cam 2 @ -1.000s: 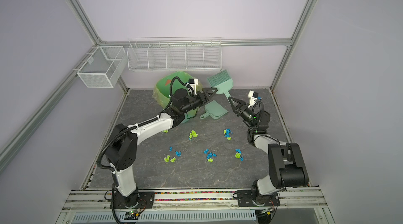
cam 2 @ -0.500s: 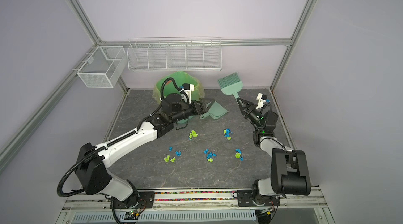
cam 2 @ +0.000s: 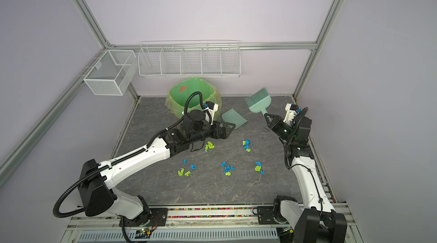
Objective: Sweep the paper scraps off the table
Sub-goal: 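Lower the brush toward the scraps with the right gripper while the left hovers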
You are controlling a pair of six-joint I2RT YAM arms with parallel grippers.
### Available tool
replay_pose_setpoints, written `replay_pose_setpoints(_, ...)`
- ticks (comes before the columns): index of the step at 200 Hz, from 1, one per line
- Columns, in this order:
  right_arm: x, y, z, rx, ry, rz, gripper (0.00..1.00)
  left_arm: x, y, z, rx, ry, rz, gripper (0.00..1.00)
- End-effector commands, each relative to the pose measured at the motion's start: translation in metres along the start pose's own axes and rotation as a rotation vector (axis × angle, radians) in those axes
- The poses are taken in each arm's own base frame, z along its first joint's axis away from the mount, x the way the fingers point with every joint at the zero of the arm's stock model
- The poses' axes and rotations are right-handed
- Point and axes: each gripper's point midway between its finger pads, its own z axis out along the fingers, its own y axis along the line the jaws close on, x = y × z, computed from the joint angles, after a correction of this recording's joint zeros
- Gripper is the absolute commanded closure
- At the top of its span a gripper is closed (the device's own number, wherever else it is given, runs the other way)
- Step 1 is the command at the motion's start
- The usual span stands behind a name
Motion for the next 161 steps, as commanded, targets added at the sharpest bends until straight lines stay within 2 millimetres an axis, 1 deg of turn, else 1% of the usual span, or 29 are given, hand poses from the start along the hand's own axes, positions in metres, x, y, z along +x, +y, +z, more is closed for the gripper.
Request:
replay_pose_setpoints(1, 0.019, -0.024, -0.011, 0.145, 0.078, -0.1, 0.93, 0.008, 0.004, -0.007, -0.081, 0.034, 0.112, 0.0)
replay_pose_setpoints(34, 0.025, -0.035, -0.012, 0.187, 0.099, -0.113, 0.93, 0.02, 0.004, 0.0, -0.102, 0.086, 0.159, 0.01)
replay_pose_setpoints(55, 0.031, -0.042, -0.012, 0.198, 0.115, -0.107, 0.93, 0.029, 0.009, 0.007, -0.121, 0.115, 0.179, 0.0)
replay_pose_setpoints(80, 0.037, -0.045, -0.013, 0.205, 0.131, -0.116, 0.93, 0.042, 0.014, 0.018, -0.136, 0.179, 0.215, 0.0)
replay_pose_setpoints(99, 0.039, -0.043, -0.019, 0.212, 0.133, -0.135, 0.93, 0.051, 0.023, 0.026, -0.169, 0.222, 0.25, 0.0)
replay_pose_setpoints(119, 0.041, -0.043, -0.028, 0.238, 0.131, -0.162, 0.93, 0.055, 0.037, 0.033, -0.237, 0.229, 0.274, 0.0)
replay_pose_setpoints(161, 0.047, -0.041, -0.041, 0.26, 0.128, -0.191, 0.93, 0.056, 0.045, 0.051, -0.272, 0.252, 0.323, 0.0)
